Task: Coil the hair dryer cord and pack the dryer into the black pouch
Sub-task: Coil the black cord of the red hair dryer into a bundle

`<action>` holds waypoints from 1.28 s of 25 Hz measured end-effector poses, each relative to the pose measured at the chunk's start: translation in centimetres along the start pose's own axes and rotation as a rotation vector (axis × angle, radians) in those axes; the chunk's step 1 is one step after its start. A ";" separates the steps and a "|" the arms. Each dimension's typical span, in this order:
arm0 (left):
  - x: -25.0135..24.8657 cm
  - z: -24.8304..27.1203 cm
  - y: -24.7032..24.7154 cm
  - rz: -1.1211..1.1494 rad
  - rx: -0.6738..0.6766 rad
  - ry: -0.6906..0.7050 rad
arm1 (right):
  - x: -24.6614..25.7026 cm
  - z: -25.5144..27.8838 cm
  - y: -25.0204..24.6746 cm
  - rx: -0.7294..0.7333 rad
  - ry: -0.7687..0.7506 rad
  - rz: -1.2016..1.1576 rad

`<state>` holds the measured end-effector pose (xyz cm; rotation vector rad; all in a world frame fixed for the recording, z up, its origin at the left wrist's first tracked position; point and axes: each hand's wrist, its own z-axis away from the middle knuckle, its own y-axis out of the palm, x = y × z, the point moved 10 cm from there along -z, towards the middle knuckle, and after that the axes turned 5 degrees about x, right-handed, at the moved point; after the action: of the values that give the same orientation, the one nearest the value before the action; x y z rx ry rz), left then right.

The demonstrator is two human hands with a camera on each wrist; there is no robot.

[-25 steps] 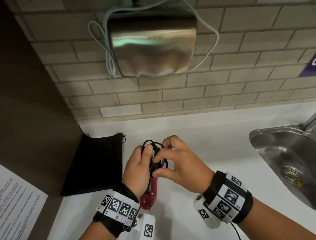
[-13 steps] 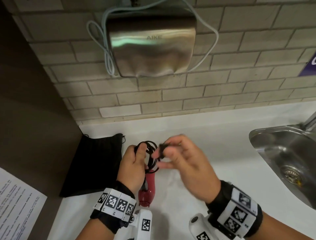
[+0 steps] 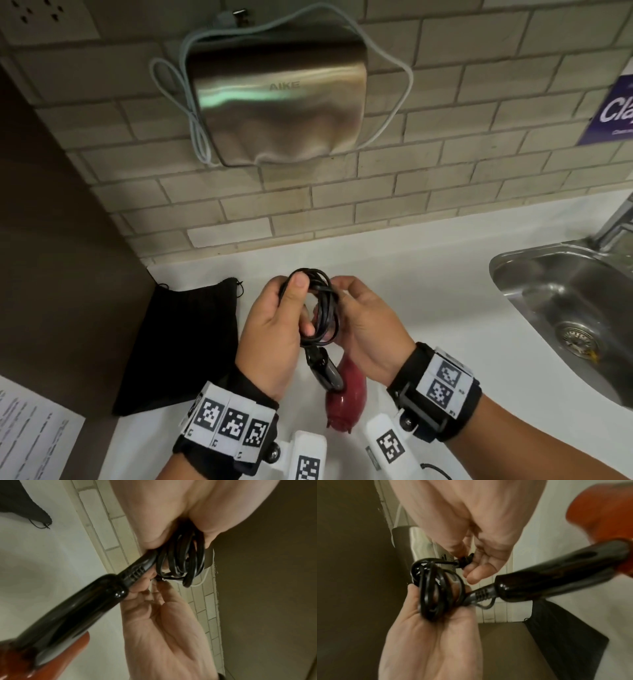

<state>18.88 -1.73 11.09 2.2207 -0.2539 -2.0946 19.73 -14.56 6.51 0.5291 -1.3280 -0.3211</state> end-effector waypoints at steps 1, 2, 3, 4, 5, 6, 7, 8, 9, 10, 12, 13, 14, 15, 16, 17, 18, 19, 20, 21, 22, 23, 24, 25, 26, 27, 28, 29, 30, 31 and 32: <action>0.0 0.0 -0.1 -0.016 -0.020 0.005 | -0.7 0.2 0.3 0.017 0.046 0.030; 0.1 -0.2 -0.6 -0.036 -0.047 0.020 | -1.3 0.3 0.4 0.024 0.082 0.079; 0.0 -0.4 -1.1 -0.070 -0.071 0.033 | -1.5 0.5 0.4 0.032 0.104 0.130; 0.1 -0.5 -1.6 -0.122 -0.094 0.043 | -1.6 0.7 0.5 0.048 0.114 0.159; 0.2 -0.6 -2.1 -0.171 -0.107 0.053 | -1.6 0.8 0.6 0.077 0.112 0.154; 0.4 -0.6 -2.4 -0.208 -0.113 0.058 | -1.5 1.0 1.0 0.123 0.101 0.129; 0.7 -0.7 -2.6 -0.244 -0.108 0.055 | -1.2 1.2 1.4 0.175 0.084 0.110; 0.9 -0.7 -2.7 -0.284 -0.096 0.048 | -0.9 1.2 1.8 0.206 0.059 0.106; 1.0 -0.7 -2.5 -0.325 -0.077 0.041 | -0.6 1.2 1.9 0.210 0.030 0.120; 0.8 -0.6 -2.3 -0.356 -0.056 0.047 | -0.3 1.0 2.0 0.201 0.007 0.145; 0.2 -0.3 -1.8 -0.380 -0.040 0.073 | 0.0 0.6 2.1 0.198 -0.010 0.176; -0.1 -0.1 -1.8 -0.388 -0.044 0.094 | 0.0 0.4 2.3 0.205 -0.004 0.171; -0.4 0.0 -1.8 -0.405 -0.053 0.114 | -0.1 0.3 2.2 0.204 -0.004 0.163; -0.7 0.1 -1.8 -0.428 -0.060 0.129 | -0.1 0.3 2.2 0.198 -0.018 0.176; -0.8 0.1 -1.9 -0.455 -0.069 0.135 | 0.1 0.2 2.1 0.185 -0.051 0.225; -0.9 0.1 -2.0 -0.477 -0.075 0.135 | 0.5 0.2 2.1 0.173 -0.101 0.312; -0.6 -0.1 -2.0 -0.489 -0.076 0.133 | 0.9 0.4 2.2 0.163 -0.158 0.419; -0.3 -0.3 -2.0 -0.491 -0.076 0.122 | 1.4 0.6 2.2 0.157 -0.218 0.541; 0.2 -0.5 -2.1 -0.503 -0.078 0.103 | 2.1 0.9 2.2 0.153 -0.288 0.706; 0.8 -0.6 -2.3 -0.521 -0.080 0.077 | 2.8 1.2 2.3 0.152 -0.367 0.908; 1.5 -0.6 -2.4 -0.537 -0.085 0.046 | 3.2 1.6 2.6 0.160 -0.448 1.119; 2.2 -0.6 -2.6 -0.550 -0.095 0.014 | 3.4 2.0 3.1 0.184 -0.523 1.302; 2.7 -0.7 -2.7 -0.564 -0.107 -0.011 | 3.4 2.3 3.6 0.204 -0.581 1.454; 3.1 -0.8 -2.8 -0.577 -0.119 -0.033 | 3.2 2.6 4.2 0.201 -0.622 1.589; 3.5 -0.9 -2.9 -0.585 -0.136 -0.051 | 3.1 2.8 4.7 0.175 -0.661 1.713; 3.7 -1.1 -2.9 -0.590 -0.153 -0.061 | 2.9 3.0 5.2 0.141 -0.691 1.817; 3.8 -1.2 -2.9 -0.595 -0.164 -0.068 | 2.7 3.0 5.7 0.112 -0.695 1.893; 3.9 -1.1 -2.9 -0.598 -0.172 -0.077 | 2.6 2.8 6.0 0.095 -0.682 1.941; 3.9 -1.1 -2.7 -0.604 -0.170 -0.080 | 2.6 2.4 6.1 0.083 -0.651 1.963; 3.9 -1.0 -2.5 -0.606 -0.168 -0.085 | 2.7 1.9 6.2 0.073 -0.615 1.962; 3.8 -0.8 -2.5 -0.601 -0.174 -0.089 | 2.9 1.5 6.2 0.067 -0.594 1.949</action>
<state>20.05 0.04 6.96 2.2937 0.6482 -2.3604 18.41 -11.08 12.48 -0.9900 -1.8189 1.2570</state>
